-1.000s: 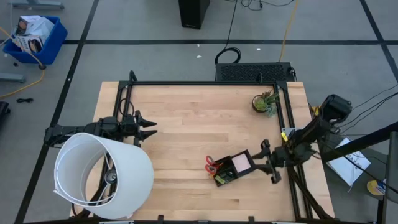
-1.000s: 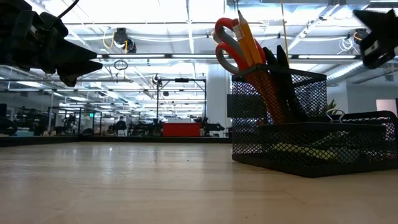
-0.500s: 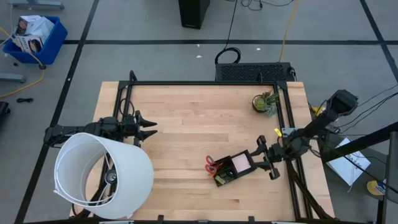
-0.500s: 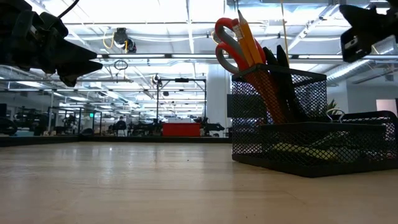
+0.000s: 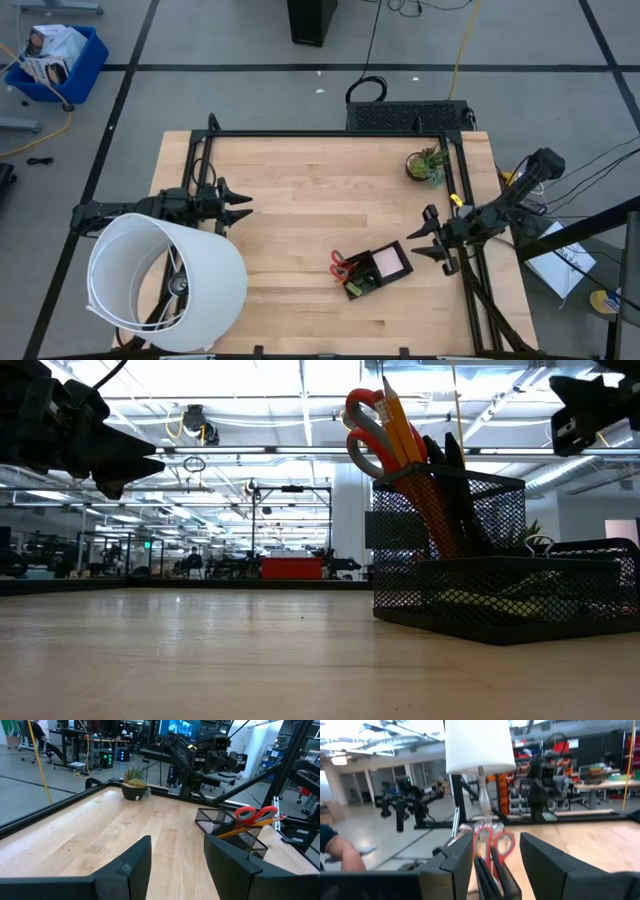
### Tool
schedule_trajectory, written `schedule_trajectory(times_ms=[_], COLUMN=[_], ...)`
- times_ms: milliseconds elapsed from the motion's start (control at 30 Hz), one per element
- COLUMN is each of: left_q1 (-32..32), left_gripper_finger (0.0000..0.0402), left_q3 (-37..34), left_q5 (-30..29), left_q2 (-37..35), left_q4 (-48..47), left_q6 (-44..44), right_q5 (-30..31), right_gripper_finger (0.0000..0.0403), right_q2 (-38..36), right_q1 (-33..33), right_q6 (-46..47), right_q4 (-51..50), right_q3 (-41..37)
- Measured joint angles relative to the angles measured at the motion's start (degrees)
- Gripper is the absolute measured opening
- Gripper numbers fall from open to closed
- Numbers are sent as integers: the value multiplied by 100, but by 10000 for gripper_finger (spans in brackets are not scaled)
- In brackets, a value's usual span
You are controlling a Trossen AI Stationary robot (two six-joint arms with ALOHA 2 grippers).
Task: Pick and place office supplies into organizer
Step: Return to Home Position
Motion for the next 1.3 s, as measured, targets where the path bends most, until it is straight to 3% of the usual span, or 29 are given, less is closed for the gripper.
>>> schedule_trajectory(times_ms=[333,533,867,1300], left_q1=[0,0,0,0], left_gripper_finger=[186,186,186,186], left_q3=[0,0,0,0], left_q5=[0,0,0,0], left_q2=[0,0,0,0], left_q4=[1,1,-2,-1], left_q6=[0,0,0,0], right_q5=[-320,190,309,319], right_gripper_finger=[155,155,155,155], right_q2=[-963,-1279,-1250,-1212], right_q1=[-254,-271,-254,-254], right_q6=[-73,-204,789,739], right_q4=[-1844,-2347,-2456,-2425], right_q3=[451,387,9,-2])
